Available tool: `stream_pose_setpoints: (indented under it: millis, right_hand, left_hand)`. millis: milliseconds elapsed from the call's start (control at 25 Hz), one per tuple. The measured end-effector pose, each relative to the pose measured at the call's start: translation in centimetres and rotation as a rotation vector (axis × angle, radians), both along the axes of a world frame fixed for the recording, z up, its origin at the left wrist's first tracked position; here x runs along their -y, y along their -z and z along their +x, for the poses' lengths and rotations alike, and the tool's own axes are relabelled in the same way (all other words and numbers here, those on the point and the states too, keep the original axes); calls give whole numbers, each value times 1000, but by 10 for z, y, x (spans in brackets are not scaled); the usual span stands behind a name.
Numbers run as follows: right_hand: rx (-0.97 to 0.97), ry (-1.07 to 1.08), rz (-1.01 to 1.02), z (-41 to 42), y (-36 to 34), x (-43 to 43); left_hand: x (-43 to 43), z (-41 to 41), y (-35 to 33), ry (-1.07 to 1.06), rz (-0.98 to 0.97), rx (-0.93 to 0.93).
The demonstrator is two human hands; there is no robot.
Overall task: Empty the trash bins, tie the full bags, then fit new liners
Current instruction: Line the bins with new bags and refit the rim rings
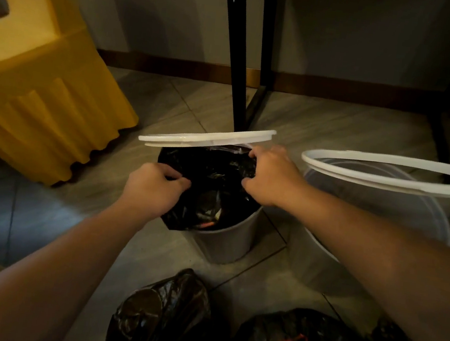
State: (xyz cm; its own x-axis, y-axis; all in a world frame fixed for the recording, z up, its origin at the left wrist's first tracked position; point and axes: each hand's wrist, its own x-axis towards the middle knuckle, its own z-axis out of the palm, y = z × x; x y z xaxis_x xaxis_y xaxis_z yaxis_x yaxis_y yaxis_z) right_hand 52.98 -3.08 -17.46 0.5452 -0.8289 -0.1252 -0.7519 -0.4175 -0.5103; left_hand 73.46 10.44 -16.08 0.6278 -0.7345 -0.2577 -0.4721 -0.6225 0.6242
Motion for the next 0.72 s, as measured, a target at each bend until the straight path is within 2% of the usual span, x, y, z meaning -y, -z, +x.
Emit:
stream_pose_setpoints:
  millis: [80, 160, 320, 360, 440, 560, 600, 720]
  right_hand:
    - [-121, -3, 10, -5, -1, -4]
    - [-231, -30, 75, -9, -1, -5]
    - [-131, 10, 490, -9, -7, -1]
    - [-98, 31, 540, -8, -9, 2]
    - [-83, 78, 484, -9, -12, 7]
    - [-111, 59, 204, -7, -8, 12]
    - [-66, 53, 153, -4, -5, 12]
    - [155, 60, 204, 11, 2, 4]
  left_hand:
    - [7, -8, 7, 86, 98, 109]
    - [12, -20, 11, 160, 102, 206]
    - [24, -21, 25, 242, 181, 169]
    - [28, -18, 28, 249, 234, 163]
    - [36, -13, 29, 299, 362, 200]
    - [48, -9, 25, 383, 504, 206]
    - [50, -11, 25, 434, 539, 267]
    - [49, -20, 32, 539, 531, 561]
